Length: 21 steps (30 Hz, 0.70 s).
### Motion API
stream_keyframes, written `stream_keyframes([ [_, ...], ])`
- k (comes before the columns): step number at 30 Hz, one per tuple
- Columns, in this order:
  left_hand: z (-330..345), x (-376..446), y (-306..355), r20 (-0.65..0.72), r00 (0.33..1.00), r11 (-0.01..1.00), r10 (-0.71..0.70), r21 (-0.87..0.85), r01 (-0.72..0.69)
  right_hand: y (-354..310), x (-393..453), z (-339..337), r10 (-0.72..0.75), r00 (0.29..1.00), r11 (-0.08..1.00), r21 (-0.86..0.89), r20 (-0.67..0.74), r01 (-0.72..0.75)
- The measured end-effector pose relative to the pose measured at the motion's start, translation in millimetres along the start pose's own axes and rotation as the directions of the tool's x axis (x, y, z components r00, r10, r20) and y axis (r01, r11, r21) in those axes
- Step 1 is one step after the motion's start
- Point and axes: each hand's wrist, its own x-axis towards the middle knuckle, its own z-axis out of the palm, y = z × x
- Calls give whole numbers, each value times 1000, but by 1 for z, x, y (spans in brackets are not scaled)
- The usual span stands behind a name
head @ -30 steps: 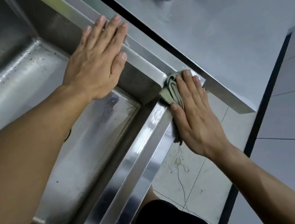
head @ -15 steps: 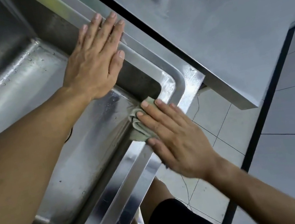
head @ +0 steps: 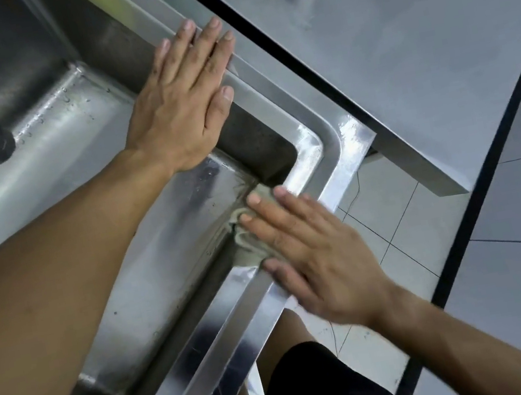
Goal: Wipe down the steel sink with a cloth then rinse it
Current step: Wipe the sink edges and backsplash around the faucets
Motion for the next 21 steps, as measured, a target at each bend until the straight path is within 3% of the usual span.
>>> stream_keyframes([
  [4, 0, 0, 0, 2, 1000, 1000, -10, -13, 10, 74, 30, -25, 246, 967, 969, -1, -69, -246],
  [7, 1, -1, 1, 1, 1000, 1000, -22, -15, 22, 96, 51, -33, 265, 963, 962, -59, -51, -267],
  [14, -4, -4, -7, 19, 999, 999, -46, -21, 47, 95, 108, -40, 105, 994, 985, -136, 7, -103],
  [18, -4, -24, -21, -16, 963, 954, -268, -139, 264, 85, 171, -36, -64, 998, 978, -201, -16, 59],
  [21, 11, -64, -24, 69, 901, 872, -427, -233, 431, 79, 211, -38, -188, 980, 958, -208, 67, 198],
])
